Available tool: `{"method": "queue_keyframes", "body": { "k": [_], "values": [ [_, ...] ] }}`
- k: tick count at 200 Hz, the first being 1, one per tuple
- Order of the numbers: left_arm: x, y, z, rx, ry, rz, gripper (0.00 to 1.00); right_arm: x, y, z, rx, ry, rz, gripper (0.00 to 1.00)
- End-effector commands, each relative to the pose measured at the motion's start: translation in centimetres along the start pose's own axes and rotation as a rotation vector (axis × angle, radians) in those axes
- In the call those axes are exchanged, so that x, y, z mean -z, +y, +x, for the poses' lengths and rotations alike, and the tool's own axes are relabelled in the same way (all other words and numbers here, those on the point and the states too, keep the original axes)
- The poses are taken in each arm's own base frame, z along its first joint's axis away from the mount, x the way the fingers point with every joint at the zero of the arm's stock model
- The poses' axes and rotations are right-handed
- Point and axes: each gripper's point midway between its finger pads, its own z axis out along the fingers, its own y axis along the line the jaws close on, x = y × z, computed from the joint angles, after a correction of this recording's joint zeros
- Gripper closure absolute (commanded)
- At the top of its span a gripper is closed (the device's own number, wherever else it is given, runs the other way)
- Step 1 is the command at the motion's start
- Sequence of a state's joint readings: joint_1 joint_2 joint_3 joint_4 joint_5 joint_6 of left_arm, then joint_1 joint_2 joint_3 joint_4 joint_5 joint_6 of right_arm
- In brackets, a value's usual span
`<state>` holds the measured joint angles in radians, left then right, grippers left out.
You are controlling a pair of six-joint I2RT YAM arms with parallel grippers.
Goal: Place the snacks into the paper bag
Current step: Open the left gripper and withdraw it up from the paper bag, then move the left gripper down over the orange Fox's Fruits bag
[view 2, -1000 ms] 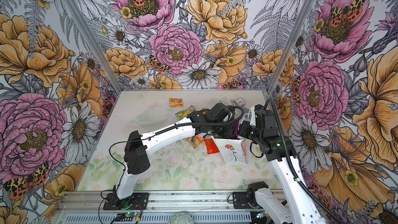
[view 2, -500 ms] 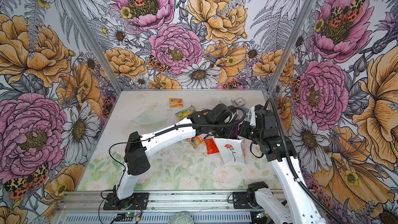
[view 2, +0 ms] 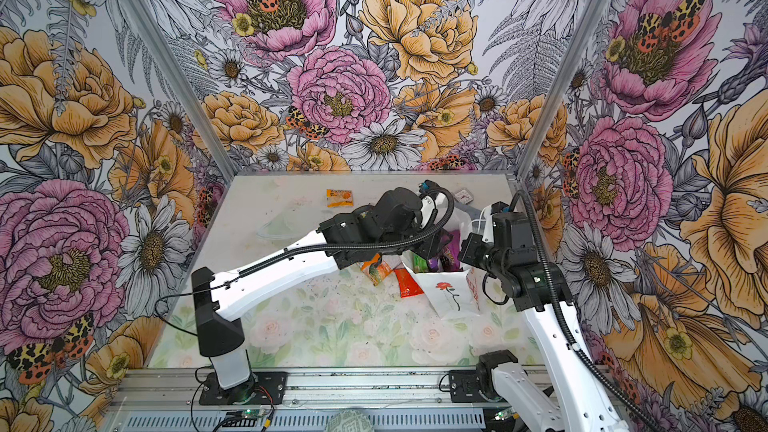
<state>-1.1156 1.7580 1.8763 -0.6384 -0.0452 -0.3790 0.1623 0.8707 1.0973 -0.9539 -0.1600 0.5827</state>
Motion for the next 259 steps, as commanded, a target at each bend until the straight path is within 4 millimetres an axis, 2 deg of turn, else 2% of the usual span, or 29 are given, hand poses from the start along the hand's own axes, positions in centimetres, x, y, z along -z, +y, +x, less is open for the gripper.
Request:
{"method": "queue_keyframes", "body": {
  "k": [1,20,40,63,75,94,118,152,173,190,208,259],
  "values": [
    [4.4,0.9,-3.4,-0.009,-0.176,-0.049,0.43,2.6,2.6,-4.3,0.035,-0.180,-0.088,1.00],
    [8.0,2.5,-4.1,0.014,-0.258,-0.073,0.37,2.4,2.4,-4.1,0.035,-0.177,-0.079,1.00],
    [10.9,4.1,-4.2,0.082,-0.300,-0.046,0.36,2.2,2.2,-4.1,0.031,-0.170,-0.073,1.00],
    [14.6,4.6,-4.1,0.126,-0.366,-0.001,0.35,1.9,2.1,-4.0,0.023,-0.162,-0.069,1.00],
    [16.4,5.5,-3.8,0.136,-0.400,-0.027,0.34,1.9,2.0,-3.9,0.020,-0.163,-0.068,1.00],
    [19.0,8.1,-3.1,0.173,-0.434,-0.105,0.33,2.0,1.9,-3.8,0.017,-0.168,-0.062,1.00],
    [20.4,13.4,-1.3,0.280,-0.452,-0.234,0.32,2.0,1.9,-3.9,0.013,-0.169,-0.063,1.00],
    [19.6,18.9,2.6,0.426,-0.382,-0.318,0.33,2.1,2.0,-3.9,0.018,-0.173,-0.065,1.00],
    [17.9,22.3,5.5,0.517,-0.280,-0.381,0.34,2.1,1.9,-3.9,0.018,-0.172,-0.064,1.00],
    [16.0,24.2,7.8,0.581,-0.182,-0.398,0.35,2.1,1.9,-3.8,0.019,-0.168,-0.065,1.00],
    [13.7,25.3,10.0,0.623,-0.092,-0.403,0.35,2.1,1.7,-3.6,0.020,-0.170,-0.061,1.00],
    [7.4,26.3,15.0,0.658,0.105,-0.423,0.34,1.7,1.3,-3.1,0.026,-0.160,-0.047,1.00]
  ]
}}
